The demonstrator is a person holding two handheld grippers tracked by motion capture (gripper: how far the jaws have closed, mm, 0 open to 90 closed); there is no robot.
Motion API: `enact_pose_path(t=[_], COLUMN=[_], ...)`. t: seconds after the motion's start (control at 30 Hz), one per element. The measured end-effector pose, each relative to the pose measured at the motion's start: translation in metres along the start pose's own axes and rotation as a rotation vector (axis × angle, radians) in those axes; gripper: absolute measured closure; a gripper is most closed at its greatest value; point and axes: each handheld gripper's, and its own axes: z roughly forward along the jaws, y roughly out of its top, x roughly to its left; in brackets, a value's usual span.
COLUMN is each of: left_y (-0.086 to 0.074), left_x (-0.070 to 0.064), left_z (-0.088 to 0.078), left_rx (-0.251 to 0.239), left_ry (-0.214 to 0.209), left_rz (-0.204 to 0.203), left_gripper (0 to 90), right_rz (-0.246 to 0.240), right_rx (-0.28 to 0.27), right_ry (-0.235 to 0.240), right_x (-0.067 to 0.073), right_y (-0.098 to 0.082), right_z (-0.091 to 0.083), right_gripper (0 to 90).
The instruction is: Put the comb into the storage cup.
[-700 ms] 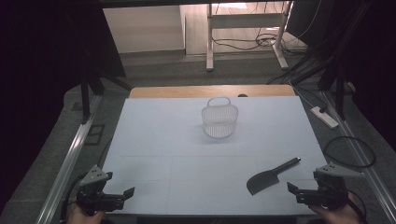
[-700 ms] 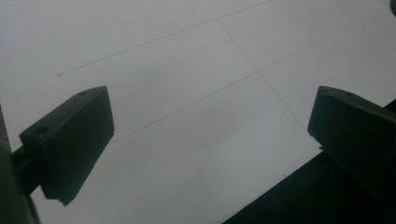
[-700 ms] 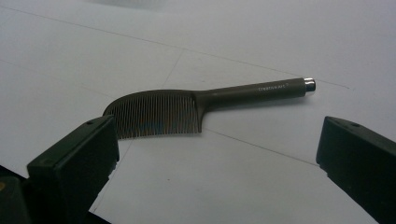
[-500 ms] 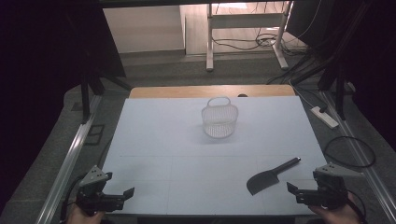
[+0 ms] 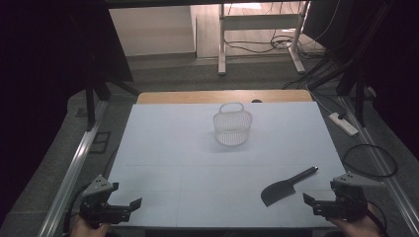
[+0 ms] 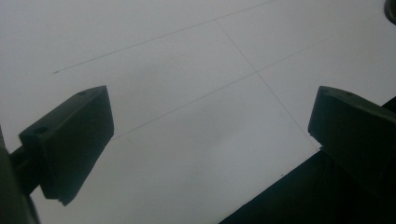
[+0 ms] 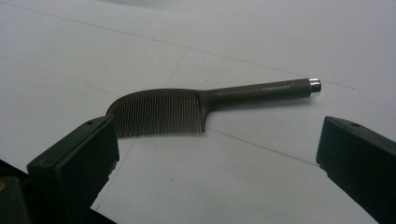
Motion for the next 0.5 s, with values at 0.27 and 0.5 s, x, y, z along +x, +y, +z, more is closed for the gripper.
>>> enact_pose_path(t=[0.27,0.5], left_y=[-0.0001,-0.0001], left_x=[0.0005,0.0008], left_z=[-0.0002,-0.0002], left_rx=[-0.003,-0.003], left_ry=[-0.003,-0.006], left_rz=[-0.008,-0.01], left_gripper=[1.2,1.1], right_rz=[-0.021,-0.006], right_rx=[0.007,0.013], right_ry=[-0.015,-0.004], right_x=[0.0025,0.0012], right_y=[0.0008,0.0058], right_z=[0.0004,0.0005], right_gripper=[0.0,0.0])
